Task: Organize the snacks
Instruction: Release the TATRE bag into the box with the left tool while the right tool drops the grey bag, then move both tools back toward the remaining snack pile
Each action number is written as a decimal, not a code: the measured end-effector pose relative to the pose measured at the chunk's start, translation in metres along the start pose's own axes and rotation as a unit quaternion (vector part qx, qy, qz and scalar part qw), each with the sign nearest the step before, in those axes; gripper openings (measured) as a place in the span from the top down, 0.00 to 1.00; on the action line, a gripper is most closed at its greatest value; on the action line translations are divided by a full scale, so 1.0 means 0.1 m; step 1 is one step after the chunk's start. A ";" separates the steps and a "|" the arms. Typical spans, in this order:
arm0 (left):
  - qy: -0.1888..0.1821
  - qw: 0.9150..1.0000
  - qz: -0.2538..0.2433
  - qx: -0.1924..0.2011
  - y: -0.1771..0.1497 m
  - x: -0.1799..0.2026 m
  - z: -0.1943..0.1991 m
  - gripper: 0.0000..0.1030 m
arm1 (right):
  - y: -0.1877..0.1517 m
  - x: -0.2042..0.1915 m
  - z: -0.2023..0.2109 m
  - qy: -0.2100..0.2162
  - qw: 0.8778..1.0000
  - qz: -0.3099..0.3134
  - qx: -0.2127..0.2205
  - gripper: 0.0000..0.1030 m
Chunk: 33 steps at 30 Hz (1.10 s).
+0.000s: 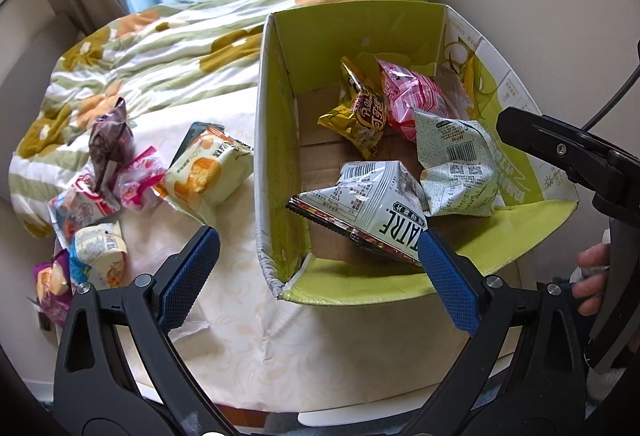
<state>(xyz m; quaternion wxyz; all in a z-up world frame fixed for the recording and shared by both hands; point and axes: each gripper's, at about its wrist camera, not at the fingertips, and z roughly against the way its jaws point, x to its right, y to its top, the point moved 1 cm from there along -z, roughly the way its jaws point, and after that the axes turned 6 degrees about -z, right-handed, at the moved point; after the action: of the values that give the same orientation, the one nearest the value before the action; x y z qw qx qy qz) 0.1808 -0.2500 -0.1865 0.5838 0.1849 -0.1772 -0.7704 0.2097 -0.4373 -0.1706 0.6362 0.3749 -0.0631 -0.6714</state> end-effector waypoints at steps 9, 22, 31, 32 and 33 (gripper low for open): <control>-0.010 0.999 0.013 0.036 0.05 -0.11 0.33 0.04 | 0.04 -0.17 0.20 -0.015 1.000 0.021 0.001 0.08; 0.044 0.993 0.081 0.079 -0.27 -0.87 1.05 0.04 | 0.06 -0.88 0.40 0.016 0.996 0.084 0.015 0.08; 0.084 0.983 0.143 0.081 -0.78 -1.90 1.31 0.04 | -0.10 -1.73 0.12 0.060 0.991 0.119 0.008 0.08; 0.086 0.982 0.149 0.078 -0.85 -2.04 1.32 0.04 | -0.13 -1.83 0.08 0.062 0.991 0.120 0.005 0.08; 0.088 0.981 0.154 0.076 -0.91 -2.17 1.33 0.04 | -0.15 -1.94 0.03 0.065 0.990 0.122 0.003 0.08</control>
<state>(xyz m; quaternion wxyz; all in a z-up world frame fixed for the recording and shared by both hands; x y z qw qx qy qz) 0.0939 -0.0102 -0.0982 0.6928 0.2666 -0.2093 -0.6365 0.1781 -0.2605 -0.0949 0.7151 0.4088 -0.0686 -0.5628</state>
